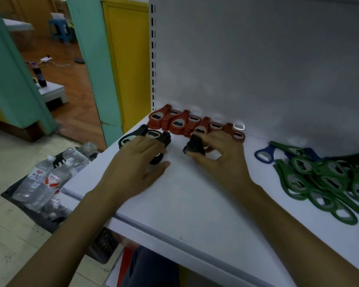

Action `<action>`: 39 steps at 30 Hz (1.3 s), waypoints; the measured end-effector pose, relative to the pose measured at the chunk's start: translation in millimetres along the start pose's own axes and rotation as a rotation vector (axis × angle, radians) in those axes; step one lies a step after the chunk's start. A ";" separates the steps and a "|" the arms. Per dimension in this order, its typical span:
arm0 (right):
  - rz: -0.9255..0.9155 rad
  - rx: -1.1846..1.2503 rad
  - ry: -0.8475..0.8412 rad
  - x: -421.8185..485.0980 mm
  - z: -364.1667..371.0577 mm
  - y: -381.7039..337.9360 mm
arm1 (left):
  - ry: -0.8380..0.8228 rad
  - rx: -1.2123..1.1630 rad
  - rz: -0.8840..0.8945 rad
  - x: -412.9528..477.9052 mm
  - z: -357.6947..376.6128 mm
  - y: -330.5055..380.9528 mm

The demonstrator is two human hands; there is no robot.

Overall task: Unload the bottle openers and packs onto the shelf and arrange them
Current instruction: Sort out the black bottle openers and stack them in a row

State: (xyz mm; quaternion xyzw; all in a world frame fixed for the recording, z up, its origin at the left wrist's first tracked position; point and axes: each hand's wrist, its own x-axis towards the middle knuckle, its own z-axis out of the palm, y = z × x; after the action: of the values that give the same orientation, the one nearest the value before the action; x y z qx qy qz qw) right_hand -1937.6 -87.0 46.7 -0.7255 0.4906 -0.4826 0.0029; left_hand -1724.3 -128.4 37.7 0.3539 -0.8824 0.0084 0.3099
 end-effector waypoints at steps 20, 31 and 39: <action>-0.519 -0.380 -0.242 11.3 35.8 8.1 | 0.017 -0.141 -0.101 -1.1 10.1 -3.8; 0.122 -0.062 -0.042 1.1 19.7 17.4 | 0.003 0.006 -0.014 -1.8 12.2 -7.0; 0.142 -0.199 -0.319 -1.0 23.4 22.3 | -0.014 0.012 -0.019 -3.2 12.0 -5.4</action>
State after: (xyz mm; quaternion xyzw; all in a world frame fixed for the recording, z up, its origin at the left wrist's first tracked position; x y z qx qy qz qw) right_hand -1937.0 -108.8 22.9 -0.7532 0.5790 -0.3092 0.0429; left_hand -1725.6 -133.3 25.1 0.3640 -0.8812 0.0083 0.3014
